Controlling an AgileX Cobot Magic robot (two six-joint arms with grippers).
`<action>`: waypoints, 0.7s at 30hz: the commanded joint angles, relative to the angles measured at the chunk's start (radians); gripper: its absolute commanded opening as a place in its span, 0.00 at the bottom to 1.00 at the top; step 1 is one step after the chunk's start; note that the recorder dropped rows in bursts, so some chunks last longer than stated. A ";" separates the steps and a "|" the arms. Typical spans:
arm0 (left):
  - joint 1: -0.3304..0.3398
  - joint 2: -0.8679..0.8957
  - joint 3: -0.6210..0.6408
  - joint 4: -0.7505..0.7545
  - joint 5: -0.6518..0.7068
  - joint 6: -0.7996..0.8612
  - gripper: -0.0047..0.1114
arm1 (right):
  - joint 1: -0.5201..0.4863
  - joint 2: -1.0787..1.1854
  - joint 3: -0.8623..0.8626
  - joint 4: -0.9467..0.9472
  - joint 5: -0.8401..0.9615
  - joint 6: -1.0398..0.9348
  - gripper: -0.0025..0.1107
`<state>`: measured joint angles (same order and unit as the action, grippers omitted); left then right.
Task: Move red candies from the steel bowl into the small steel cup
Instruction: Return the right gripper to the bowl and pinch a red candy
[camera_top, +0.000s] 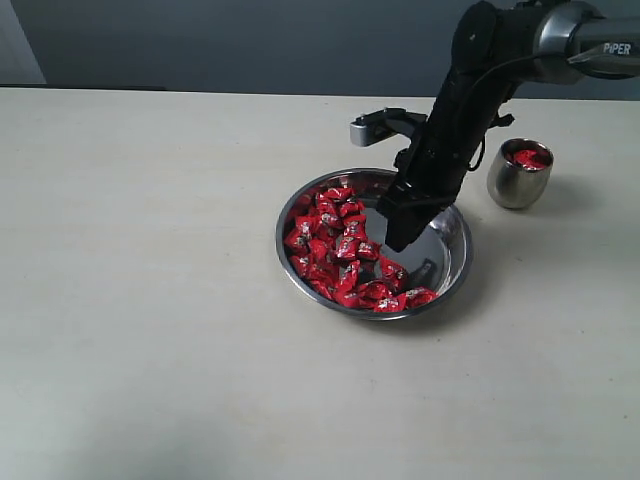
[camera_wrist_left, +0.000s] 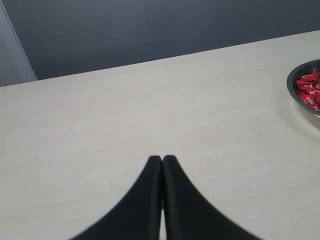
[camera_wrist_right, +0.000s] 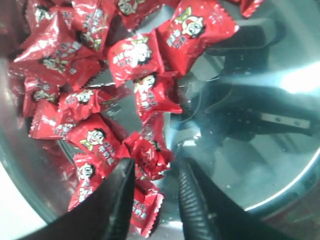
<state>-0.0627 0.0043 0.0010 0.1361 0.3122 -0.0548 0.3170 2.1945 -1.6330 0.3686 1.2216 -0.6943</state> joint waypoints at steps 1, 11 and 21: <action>-0.010 -0.004 -0.001 0.000 -0.004 -0.006 0.04 | 0.023 0.002 0.015 0.001 0.000 -0.004 0.30; -0.010 -0.004 -0.001 0.000 -0.004 -0.006 0.04 | 0.035 0.057 0.017 0.023 0.000 -0.004 0.30; -0.010 -0.004 -0.001 0.000 -0.004 -0.006 0.04 | 0.035 0.060 0.017 0.016 0.000 -0.002 0.30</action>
<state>-0.0627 0.0043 0.0010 0.1361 0.3122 -0.0548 0.3529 2.2615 -1.6182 0.3844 1.2235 -0.6943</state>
